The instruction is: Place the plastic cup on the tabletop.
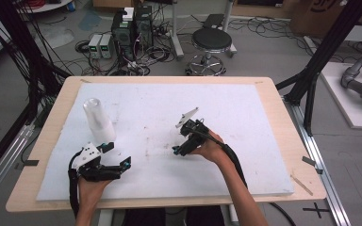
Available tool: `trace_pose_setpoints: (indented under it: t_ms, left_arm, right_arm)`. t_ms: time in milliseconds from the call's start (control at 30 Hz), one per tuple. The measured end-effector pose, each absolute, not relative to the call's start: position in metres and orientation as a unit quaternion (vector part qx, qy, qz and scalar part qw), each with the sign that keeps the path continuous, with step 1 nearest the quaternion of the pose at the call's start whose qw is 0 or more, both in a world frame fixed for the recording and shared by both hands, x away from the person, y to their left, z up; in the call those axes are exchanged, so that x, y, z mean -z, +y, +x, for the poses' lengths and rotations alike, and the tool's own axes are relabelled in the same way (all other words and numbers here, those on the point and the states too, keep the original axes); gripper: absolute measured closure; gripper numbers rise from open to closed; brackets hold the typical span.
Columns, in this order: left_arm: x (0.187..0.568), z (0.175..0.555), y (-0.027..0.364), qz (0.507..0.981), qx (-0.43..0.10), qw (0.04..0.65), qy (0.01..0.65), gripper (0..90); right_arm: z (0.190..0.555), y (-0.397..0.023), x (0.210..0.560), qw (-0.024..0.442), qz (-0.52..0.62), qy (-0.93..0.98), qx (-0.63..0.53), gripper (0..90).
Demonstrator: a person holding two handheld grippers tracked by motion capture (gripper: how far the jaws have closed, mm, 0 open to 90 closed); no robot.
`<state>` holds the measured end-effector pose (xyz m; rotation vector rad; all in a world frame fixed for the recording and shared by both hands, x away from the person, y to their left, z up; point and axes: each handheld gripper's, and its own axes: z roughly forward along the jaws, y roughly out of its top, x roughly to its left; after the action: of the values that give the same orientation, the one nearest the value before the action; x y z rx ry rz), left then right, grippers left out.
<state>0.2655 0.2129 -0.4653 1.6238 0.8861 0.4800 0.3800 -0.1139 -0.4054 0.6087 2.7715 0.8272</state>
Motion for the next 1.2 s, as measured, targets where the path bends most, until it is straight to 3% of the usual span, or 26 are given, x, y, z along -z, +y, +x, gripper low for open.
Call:
trace_pose_setpoints:
  t_ms: [300,767,1200]
  left_arm:
    - [0.465,0.265,0.214,0.691,-0.204,0.580,0.381,8.0]
    - [0.466,0.264,0.215,0.683,-0.208,0.586,0.384,8.0]
    - [0.466,0.262,0.214,0.685,-0.218,0.582,0.380,8.0]
  right_arm:
    - [0.371,-0.130,0.410,0.098,0.219,0.921,-0.307,14.8]
    - [0.321,-0.207,0.422,0.161,0.280,0.837,-0.442,14.9]
    - [0.297,-0.265,0.439,0.224,0.323,0.792,-0.467,14.9]
